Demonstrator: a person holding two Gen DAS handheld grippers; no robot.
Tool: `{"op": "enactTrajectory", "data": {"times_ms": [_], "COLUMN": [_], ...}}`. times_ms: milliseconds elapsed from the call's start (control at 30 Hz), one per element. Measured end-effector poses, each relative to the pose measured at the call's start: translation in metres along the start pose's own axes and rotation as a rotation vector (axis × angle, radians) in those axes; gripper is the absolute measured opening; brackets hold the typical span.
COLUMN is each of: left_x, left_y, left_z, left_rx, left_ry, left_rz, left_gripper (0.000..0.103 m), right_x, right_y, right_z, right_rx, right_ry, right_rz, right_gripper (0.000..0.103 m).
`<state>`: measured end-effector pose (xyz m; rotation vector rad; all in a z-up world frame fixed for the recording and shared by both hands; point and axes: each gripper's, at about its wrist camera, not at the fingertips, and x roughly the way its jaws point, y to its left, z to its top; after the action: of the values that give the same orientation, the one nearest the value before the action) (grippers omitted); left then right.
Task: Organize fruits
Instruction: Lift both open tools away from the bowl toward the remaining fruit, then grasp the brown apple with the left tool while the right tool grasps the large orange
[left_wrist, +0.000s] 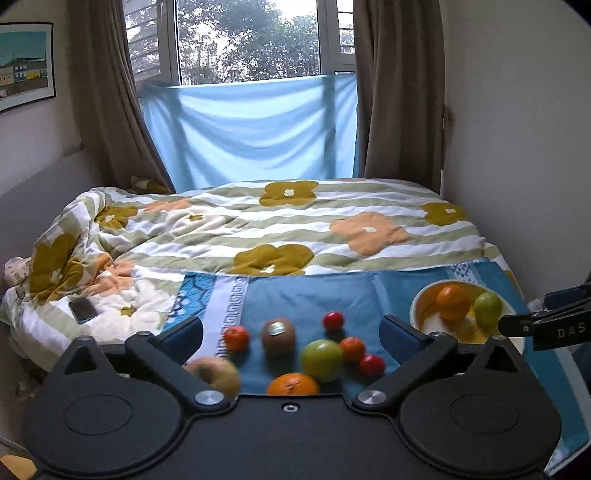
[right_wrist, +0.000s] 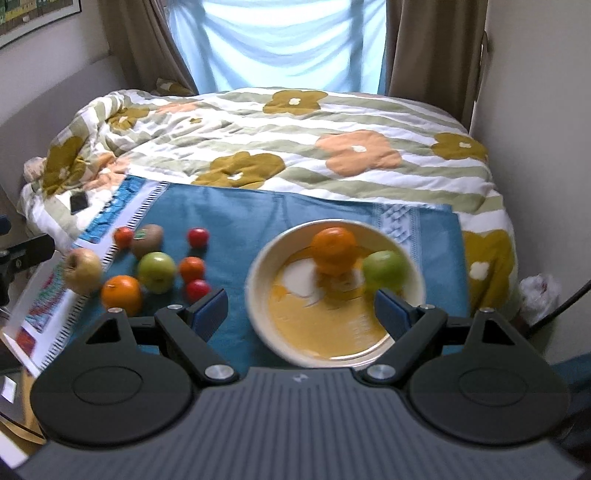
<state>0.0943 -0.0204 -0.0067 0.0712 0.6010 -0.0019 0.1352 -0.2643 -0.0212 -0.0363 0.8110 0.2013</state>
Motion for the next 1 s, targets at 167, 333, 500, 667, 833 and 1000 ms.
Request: {"op": "enactTrajectory", "data": {"times_ms": [167,333,500,667,833,1000], "left_x": [0.008,0.027,0.052,0.078,0.107,0.132], "left_y": [0.036,0.070,0.101,0.119,0.120,0.116], "left_z": [-0.014,-0.029,-0.044,-0.057,-0.067,-0.072], "left_rx": [0.041,0.091,0.153,0.240,0.355,0.434], "left_ry": [0.052,0.110,0.179,0.204,0.216,0.225], "left_rz": [-0.012,-0.046,-0.104,-0.141,-0.195,-0.251], "left_gripper": [0.103,0.103,0.103,0.103,0.103,0.099], "right_x": [0.004,0.018,0.035,0.055,0.074,0.093], "right_y": [0.042,0.082,0.119,0.145,0.164,0.172], "right_z": [-0.008,-0.021,-0.031,-0.038,-0.042,-0.046], "right_rx": [0.015,0.063,0.081,0.101,0.134,0.202], "right_ry": [0.015,0.029,0.045,0.080,0.110,0.139], "right_rz": [0.005,0.007,-0.009,-0.019,-0.023,-0.008], "right_gripper": [0.102,0.103,0.103,0.103,0.103,0.103]}}
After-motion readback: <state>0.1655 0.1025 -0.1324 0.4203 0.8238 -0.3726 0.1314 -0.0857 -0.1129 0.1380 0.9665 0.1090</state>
